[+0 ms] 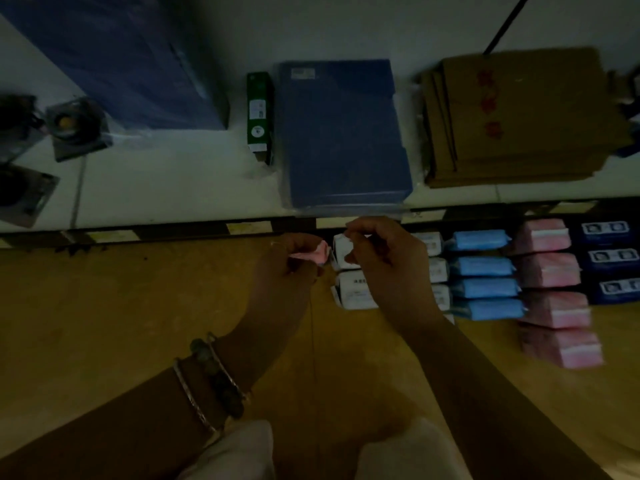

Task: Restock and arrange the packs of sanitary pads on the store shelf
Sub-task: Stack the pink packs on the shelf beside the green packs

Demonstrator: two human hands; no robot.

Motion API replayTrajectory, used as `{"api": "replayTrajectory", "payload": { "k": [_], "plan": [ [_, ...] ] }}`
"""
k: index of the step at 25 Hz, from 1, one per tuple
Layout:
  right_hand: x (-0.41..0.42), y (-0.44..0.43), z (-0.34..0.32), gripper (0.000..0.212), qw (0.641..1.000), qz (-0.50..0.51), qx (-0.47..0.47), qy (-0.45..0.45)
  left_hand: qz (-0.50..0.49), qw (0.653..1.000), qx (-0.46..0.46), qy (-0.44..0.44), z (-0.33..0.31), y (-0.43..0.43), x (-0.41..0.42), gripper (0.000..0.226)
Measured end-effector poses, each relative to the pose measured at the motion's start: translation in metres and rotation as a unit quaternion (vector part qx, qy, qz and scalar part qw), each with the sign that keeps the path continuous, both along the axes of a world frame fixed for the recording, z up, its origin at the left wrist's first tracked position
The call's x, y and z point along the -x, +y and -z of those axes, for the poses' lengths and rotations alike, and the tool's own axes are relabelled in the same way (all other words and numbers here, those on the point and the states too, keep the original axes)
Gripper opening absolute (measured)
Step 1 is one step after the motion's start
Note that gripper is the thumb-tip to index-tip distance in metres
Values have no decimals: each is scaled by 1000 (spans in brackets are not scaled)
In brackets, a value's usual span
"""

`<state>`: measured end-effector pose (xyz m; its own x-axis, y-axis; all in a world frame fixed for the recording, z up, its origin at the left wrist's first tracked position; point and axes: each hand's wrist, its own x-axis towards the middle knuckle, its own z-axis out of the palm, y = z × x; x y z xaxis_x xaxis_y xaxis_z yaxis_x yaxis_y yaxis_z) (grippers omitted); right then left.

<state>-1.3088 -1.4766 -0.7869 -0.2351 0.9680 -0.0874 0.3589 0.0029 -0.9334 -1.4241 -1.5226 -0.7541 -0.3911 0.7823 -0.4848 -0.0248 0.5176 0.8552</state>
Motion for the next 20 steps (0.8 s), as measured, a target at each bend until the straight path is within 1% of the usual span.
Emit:
{"api": "replayTrajectory", "payload": {
  "k": [2,5,7,9,13,15,18,19,20],
  "plan": [
    [-7,-3,-30,16,1000,0,4,0,5,1000,2,-1,-27,-6,-8,35],
    [-19,-9,-81,20,1000,-4,0,5,5,1000,4,-14,-76,-15,-18,31],
    [-27,-11,-115,24,1000,-12,-6,-6,8,1000,-3,-7,-110,-18,-24,31],
    [-35,-9,-159,19,999,-8,-33,-7,7,1000,-16,-8,-154,-16,-26,29],
    [-47,0,-264,14,998,-6,-60,8,4,996,-74,-49,-258,-13,-31,24],
    [-53,0,-312,17,997,-9,-75,13,3,994,-106,-31,-303,-12,-35,25],
    [-60,-2,-375,32,996,-2,-75,38,-4,991,-136,6,-360,-9,-39,27],
    [-62,-5,-396,32,996,1,-79,46,-6,989,-148,9,-379,-10,-42,27],
    [-65,-7,-416,26,994,1,-93,50,-4,987,-162,9,-398,-12,-44,27]
  ]
}}
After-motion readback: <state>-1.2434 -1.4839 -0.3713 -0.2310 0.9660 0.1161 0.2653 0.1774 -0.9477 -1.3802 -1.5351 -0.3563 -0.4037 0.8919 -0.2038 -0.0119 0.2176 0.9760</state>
